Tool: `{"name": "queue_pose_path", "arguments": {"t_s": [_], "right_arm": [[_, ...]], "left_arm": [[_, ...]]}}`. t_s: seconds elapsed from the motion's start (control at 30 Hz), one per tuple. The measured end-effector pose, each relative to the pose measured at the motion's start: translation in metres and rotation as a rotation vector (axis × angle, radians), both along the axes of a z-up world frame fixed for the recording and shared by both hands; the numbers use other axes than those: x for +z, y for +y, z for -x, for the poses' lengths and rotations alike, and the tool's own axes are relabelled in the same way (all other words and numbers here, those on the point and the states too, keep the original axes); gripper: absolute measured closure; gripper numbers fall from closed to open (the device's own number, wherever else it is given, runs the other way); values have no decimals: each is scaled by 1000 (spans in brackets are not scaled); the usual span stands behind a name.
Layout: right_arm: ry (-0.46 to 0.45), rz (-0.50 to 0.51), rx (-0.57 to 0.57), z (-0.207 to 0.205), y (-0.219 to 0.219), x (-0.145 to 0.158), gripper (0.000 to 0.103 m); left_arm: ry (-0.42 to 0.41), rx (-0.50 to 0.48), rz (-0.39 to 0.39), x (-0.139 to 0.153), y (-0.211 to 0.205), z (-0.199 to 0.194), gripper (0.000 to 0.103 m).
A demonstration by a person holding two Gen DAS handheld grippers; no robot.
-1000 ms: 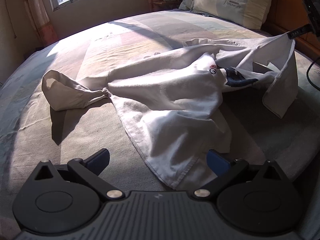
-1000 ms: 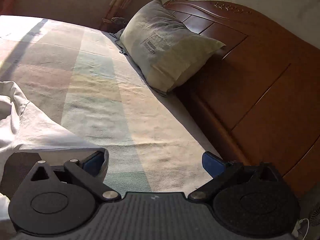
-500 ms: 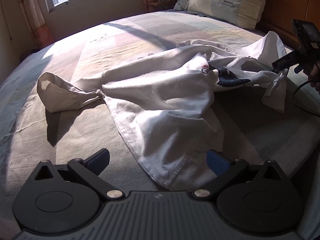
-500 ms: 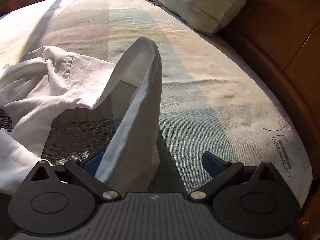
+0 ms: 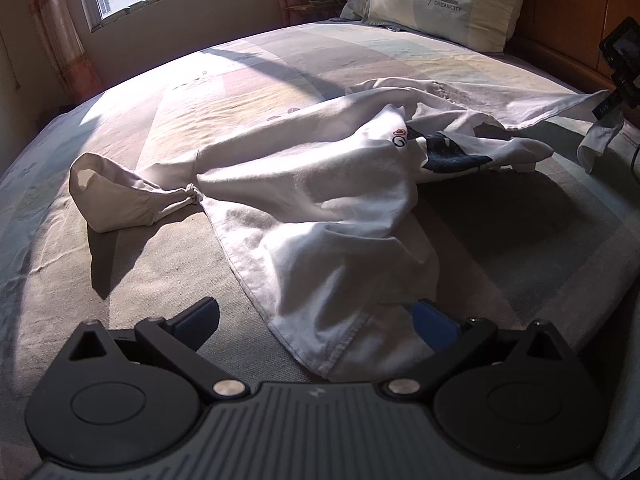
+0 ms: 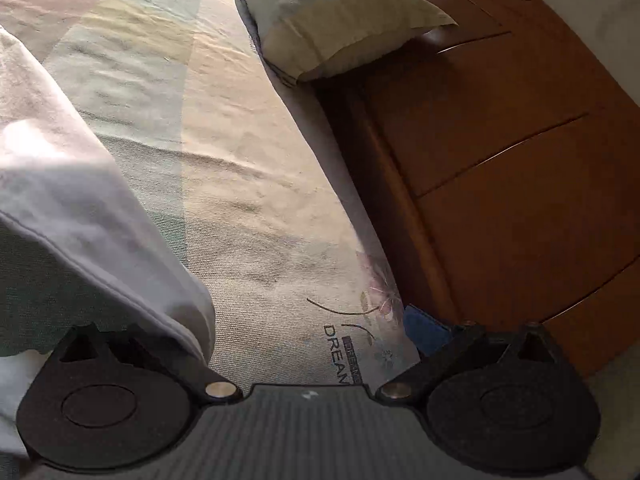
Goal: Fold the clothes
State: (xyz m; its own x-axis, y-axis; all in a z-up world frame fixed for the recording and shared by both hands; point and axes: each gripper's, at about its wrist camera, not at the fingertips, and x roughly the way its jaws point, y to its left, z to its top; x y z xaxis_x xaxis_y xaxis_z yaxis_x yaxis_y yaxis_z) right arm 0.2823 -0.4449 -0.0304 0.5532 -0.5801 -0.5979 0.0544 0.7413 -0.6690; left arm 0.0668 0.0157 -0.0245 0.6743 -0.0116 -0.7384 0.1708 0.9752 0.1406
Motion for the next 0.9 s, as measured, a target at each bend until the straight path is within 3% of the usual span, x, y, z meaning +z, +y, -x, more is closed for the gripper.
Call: {"name": "queue_pose_path", "arguments": {"t_s": [0.47, 0.5, 0.63, 0.73, 0.8, 0.9], "right_arm": [[-72, 141, 89, -4, -40, 1, 0], [-74, 132, 86, -4, -44, 0, 0], [-106, -92, -3, 0, -76, -6, 0], [-171, -167, -99, -4, -99, 4, 0], [-199, -128, -145, -9, -110, 12, 0], [-240, -12, -124, -11, -113, 28, 0]], "left_arm": [[8, -6, -11, 0, -5, -1, 1], [10, -8, -13, -1, -5, -2, 1], [15, -7, -27, -2, -6, -4, 1], [24, 3, -33, -4, -8, -6, 1], [27, 2, -38, -4, -10, -6, 1], [29, -3, -40, -4, -14, -8, 1]]}}
